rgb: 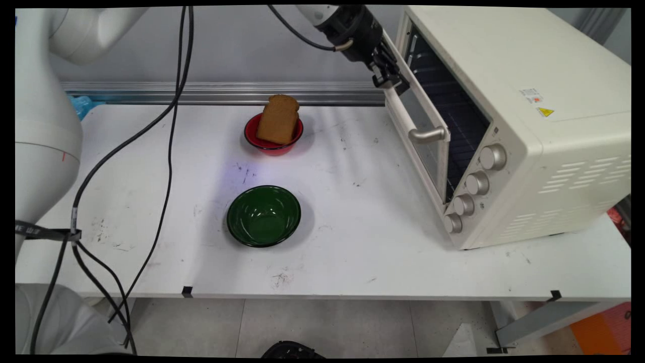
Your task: Open the oven
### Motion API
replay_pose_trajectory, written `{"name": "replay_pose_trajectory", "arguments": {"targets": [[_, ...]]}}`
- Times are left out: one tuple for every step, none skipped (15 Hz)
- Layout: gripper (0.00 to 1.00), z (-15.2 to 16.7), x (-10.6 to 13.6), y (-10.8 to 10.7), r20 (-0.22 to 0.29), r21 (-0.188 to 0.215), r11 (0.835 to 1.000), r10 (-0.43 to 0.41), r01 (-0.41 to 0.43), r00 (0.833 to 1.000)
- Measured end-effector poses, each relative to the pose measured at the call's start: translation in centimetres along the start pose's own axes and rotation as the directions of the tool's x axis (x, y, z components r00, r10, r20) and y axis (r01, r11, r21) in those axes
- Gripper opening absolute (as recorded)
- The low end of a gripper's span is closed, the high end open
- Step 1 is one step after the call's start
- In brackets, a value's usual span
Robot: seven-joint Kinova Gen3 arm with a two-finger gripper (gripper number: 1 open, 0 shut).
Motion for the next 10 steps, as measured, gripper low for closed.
{"name": "replay_pose_trajectory", "arguments": {"targets": [[0.00, 0.0, -0.3, 0.0, -0.002, 0.004, 1.000, -0.004, 0.004, 1.000], [0.00, 0.0, -0.8, 0.1, -0.003, 0.009, 1.000, -0.011, 0.011, 1.000], [0.00, 0.0, -1.2, 0.1, -0.003, 0.013, 1.000, -0.017, 0.017, 1.000], [0.00, 0.0, -1.5, 0.1, -0.002, 0.017, 1.000, -0.023, 0.023, 1.000], [0.00, -0.1, -2.0, 0.1, 0.002, 0.021, 0.999, -0.030, 0.030, 1.000], [0.00, -0.1, -2.4, 0.1, 0.006, 0.025, 0.999, -0.035, 0.035, 0.999], [0.00, -0.1, -2.7, 0.1, 0.009, 0.028, 0.999, -0.040, 0.040, 0.999], [0.00, -0.2, -3.1, 0.2, 0.014, 0.032, 0.998, -0.045, 0.044, 0.999], [0.00, -0.1, -3.4, 0.2, 0.019, 0.034, 0.998, -0.048, 0.047, 0.999], [0.00, -0.1, -3.6, 0.2, 0.023, 0.036, 0.998, -0.051, 0.050, 0.998]]}}
